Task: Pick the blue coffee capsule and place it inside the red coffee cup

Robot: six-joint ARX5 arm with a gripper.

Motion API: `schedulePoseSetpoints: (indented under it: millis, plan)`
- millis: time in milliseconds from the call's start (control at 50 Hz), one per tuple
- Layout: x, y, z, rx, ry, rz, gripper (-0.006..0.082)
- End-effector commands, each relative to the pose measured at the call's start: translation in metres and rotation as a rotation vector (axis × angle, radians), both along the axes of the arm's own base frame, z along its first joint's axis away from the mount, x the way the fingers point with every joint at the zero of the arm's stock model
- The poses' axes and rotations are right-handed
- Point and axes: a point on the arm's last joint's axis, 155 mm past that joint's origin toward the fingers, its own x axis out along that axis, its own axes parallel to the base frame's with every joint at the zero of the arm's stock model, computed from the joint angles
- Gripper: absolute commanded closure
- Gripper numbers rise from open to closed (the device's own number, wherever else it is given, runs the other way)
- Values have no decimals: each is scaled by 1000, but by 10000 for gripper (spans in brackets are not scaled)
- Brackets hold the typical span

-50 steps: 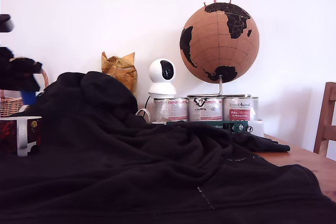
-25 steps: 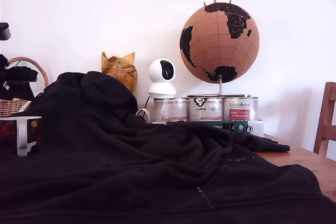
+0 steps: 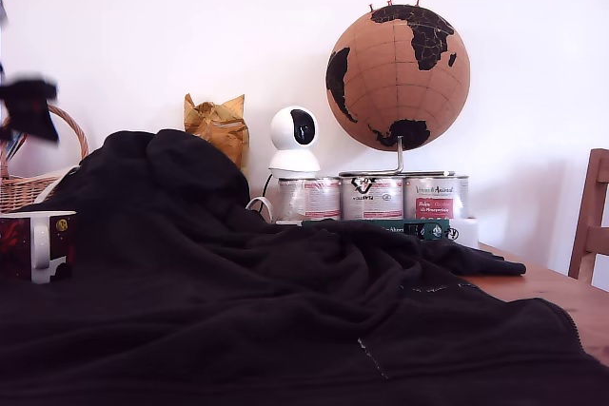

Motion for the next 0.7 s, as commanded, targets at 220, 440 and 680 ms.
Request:
schedulePoseSetpoints:
  millis: [220,440,680]
  plan:
    - [-46,-46,20,-136,73,-173,425]
    - [-82,-66,38,-146,91,-223,455]
    - [-109,-68,48,-133,99,-218,705]
